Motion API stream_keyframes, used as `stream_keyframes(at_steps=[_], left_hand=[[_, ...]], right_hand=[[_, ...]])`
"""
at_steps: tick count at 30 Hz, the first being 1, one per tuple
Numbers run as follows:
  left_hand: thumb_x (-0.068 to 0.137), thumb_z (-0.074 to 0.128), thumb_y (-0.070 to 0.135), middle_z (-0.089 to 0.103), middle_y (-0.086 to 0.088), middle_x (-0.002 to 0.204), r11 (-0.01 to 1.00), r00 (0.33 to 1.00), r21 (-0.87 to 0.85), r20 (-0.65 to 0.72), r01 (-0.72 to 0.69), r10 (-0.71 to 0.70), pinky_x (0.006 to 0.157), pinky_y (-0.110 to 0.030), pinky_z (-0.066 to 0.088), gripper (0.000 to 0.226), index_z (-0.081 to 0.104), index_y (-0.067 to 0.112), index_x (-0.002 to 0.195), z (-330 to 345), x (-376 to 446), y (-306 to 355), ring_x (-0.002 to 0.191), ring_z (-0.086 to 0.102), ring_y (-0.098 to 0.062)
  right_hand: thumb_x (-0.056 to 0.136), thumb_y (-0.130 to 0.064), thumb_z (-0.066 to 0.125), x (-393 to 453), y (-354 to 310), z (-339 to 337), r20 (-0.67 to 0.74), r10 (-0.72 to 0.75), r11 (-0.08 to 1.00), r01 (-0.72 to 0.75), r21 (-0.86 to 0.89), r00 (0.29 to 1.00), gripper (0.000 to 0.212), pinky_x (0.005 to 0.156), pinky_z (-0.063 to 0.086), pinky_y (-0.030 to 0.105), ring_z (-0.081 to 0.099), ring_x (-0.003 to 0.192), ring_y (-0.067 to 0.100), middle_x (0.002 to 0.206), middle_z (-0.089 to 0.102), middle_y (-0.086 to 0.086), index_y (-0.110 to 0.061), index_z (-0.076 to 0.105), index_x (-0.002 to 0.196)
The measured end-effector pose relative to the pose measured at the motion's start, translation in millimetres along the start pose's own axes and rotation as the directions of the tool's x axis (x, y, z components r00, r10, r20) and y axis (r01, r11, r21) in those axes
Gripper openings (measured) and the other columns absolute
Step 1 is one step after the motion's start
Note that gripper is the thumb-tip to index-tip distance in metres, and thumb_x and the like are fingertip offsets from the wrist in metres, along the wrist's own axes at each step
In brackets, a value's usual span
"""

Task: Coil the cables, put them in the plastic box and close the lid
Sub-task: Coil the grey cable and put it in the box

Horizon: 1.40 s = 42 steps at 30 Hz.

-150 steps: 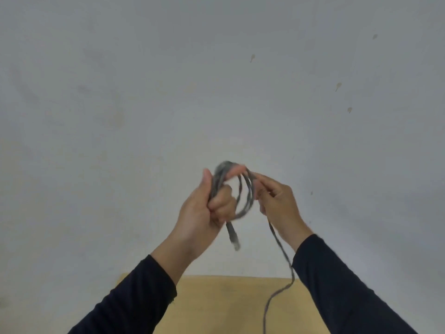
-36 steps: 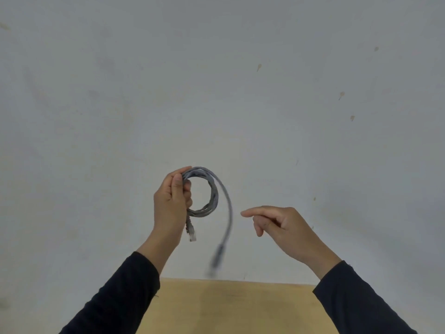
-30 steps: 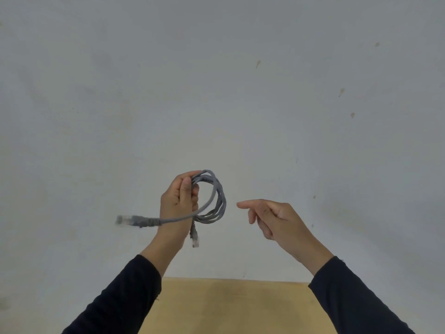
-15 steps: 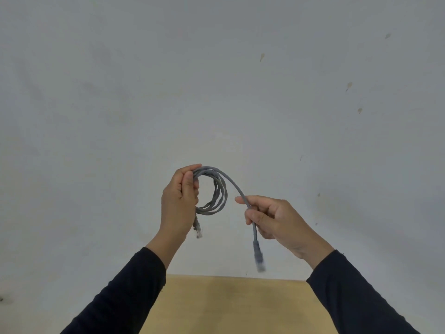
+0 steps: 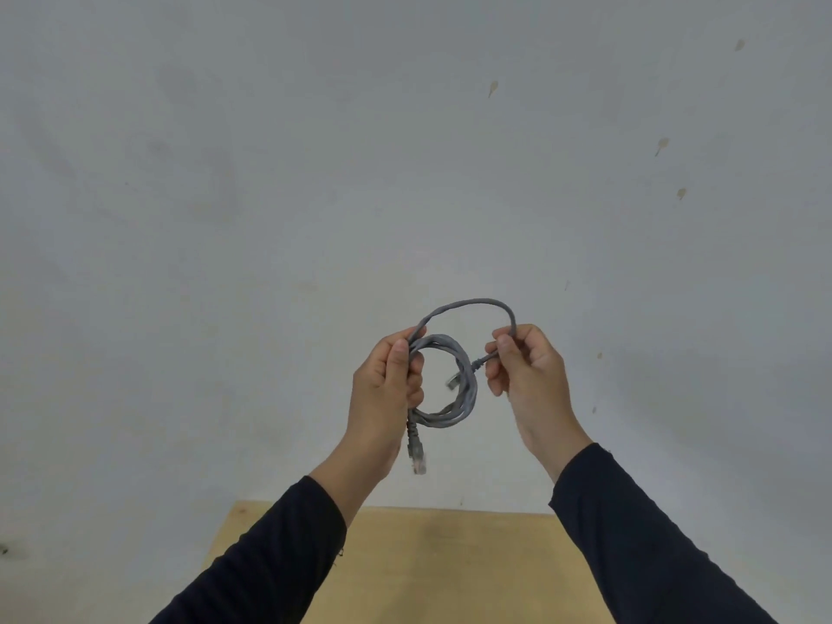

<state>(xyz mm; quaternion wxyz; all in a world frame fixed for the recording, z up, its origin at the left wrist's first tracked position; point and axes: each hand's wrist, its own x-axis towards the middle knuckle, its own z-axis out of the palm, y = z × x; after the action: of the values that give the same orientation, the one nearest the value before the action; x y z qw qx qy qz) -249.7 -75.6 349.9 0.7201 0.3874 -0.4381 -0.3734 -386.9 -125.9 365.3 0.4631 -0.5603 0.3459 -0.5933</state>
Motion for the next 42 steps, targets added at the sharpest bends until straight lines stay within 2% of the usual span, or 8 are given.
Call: stream_keyframes(at_steps=[11,19,24,26,30,36,39,42], left_hand=[[0.1,0.033,0.018,0.045,0.003,0.068,1.0,0.997,0.031,-0.071,0.003,-0.001,0.043,-0.015,0.03,0.03,0.063,0.021,0.102,0,5,-13,0.046,0.032,-0.004],[0.1,0.033,0.017,0.046,0.004,0.067,0.999,1.0,0.037,0.011,0.028,-0.029,0.044,-0.014,0.031,0.03,0.062,0.022,0.101,7,-4,-18,0.047,0.033,-0.004],[0.1,0.034,0.022,0.046,0.007,0.064,0.998,0.994,0.059,-0.107,0.017,-0.011,0.051,-0.019,0.038,0.031,0.064,0.025,0.095,9,5,-20,0.047,0.035,-0.004],[0.1,0.034,0.023,0.047,0.006,0.066,0.999,0.989,0.047,-0.148,0.026,-0.019,0.056,-0.025,0.041,0.032,0.065,0.027,0.094,9,8,-20,0.05,0.038,-0.004],[0.1,0.033,0.021,0.045,0.004,0.066,0.998,0.98,0.054,-0.195,0.035,-0.024,0.042,-0.015,0.033,0.03,0.063,0.025,0.097,7,11,-18,0.043,0.034,-0.003],[0.1,0.033,0.021,0.045,0.004,0.067,0.996,0.98,-0.049,-0.18,0.079,-0.086,0.04,-0.014,0.031,0.029,0.062,0.019,0.102,0,7,-19,0.041,0.03,-0.004],[0.1,0.034,0.022,0.044,0.003,0.067,0.995,0.981,-0.058,-0.172,0.086,-0.095,0.04,-0.015,0.03,0.029,0.062,0.018,0.102,-3,7,-19,0.041,0.03,-0.004],[0.1,0.034,0.021,0.044,0.004,0.066,0.996,0.984,-0.041,-0.158,0.083,-0.088,0.039,-0.015,0.031,0.03,0.063,0.017,0.103,-5,7,-18,0.042,0.03,-0.005]], right_hand=[[0.091,-0.007,0.051,-4,15,5,0.245,0.266,0.954,-0.29,0.07,0.932,0.019,0.059,0.04,0.026,0.05,0.062,0.014,0.069,0.063,0.004,-0.008,0.068,0.083],[0.09,-0.008,0.052,2,2,-1,0.245,0.315,0.922,-0.357,0.15,0.917,0.017,0.048,0.043,0.017,0.05,0.051,0.008,0.06,0.061,-0.001,-0.007,0.068,0.083],[0.097,-0.017,0.039,-8,5,7,0.376,0.231,0.969,-0.245,-0.011,0.897,0.032,0.072,0.04,0.031,0.057,0.073,0.017,0.069,0.07,0.0,-0.018,0.071,0.093],[0.098,-0.017,0.037,-12,6,9,0.327,0.197,0.98,-0.191,-0.052,0.924,0.034,0.067,0.036,0.029,0.055,0.08,0.02,0.075,0.073,0.001,-0.02,0.07,0.094],[0.1,-0.022,0.031,-26,12,14,0.229,0.045,0.964,0.018,-0.267,0.972,0.03,0.063,0.037,0.016,0.054,0.066,-0.003,0.087,0.073,-0.006,-0.03,0.057,0.113],[0.097,-0.027,0.036,-33,23,12,0.211,-0.21,0.802,0.292,-0.521,0.955,0.034,0.058,0.036,0.007,0.047,0.054,-0.004,0.085,0.061,-0.015,-0.017,0.047,0.128],[0.091,-0.032,0.041,-36,21,13,0.182,-0.492,0.639,0.495,-0.589,0.852,0.034,0.072,0.036,0.003,0.05,0.078,0.005,0.087,0.055,-0.007,-0.014,0.054,0.117],[0.085,-0.016,0.056,-38,21,16,0.36,-0.596,0.467,0.675,-0.572,0.717,0.022,0.07,0.042,0.013,0.052,0.077,0.015,0.087,0.051,0.004,-0.013,0.063,0.106]])
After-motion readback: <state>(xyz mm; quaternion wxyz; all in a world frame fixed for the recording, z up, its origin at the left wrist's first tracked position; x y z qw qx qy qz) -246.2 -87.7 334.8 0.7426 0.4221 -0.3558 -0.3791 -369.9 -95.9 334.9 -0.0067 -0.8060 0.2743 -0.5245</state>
